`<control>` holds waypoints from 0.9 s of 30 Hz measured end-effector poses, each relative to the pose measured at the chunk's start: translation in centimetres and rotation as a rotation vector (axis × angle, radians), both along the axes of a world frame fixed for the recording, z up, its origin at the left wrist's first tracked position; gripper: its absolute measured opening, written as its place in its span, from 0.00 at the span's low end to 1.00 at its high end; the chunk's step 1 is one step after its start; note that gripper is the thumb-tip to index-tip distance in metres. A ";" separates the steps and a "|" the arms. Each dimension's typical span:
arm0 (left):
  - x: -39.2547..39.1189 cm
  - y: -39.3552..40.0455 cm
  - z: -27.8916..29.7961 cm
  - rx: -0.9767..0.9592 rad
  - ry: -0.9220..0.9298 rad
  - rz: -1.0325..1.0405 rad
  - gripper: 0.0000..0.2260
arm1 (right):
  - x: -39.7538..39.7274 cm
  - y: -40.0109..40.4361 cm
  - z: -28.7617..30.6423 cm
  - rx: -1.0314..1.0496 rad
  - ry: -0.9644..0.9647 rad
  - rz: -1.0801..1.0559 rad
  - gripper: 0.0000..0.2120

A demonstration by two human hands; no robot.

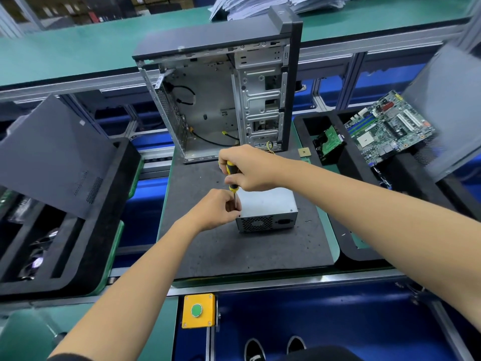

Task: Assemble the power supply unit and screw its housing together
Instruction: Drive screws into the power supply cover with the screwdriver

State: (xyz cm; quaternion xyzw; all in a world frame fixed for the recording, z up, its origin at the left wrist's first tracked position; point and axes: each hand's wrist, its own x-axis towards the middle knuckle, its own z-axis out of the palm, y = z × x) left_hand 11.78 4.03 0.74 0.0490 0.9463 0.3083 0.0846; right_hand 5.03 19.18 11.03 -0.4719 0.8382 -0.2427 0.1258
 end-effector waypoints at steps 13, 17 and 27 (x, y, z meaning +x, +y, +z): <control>0.1 0.2 0.0 0.022 -0.030 0.025 0.04 | 0.3 0.1 0.0 0.022 0.026 0.018 0.05; 0.3 0.4 -0.5 0.028 -0.006 0.051 0.06 | 0.4 0.2 -0.3 0.010 0.025 0.009 0.05; 0.1 0.1 -0.5 0.031 -0.034 0.051 0.04 | 0.4 -0.1 -0.3 0.014 -0.023 -0.029 0.05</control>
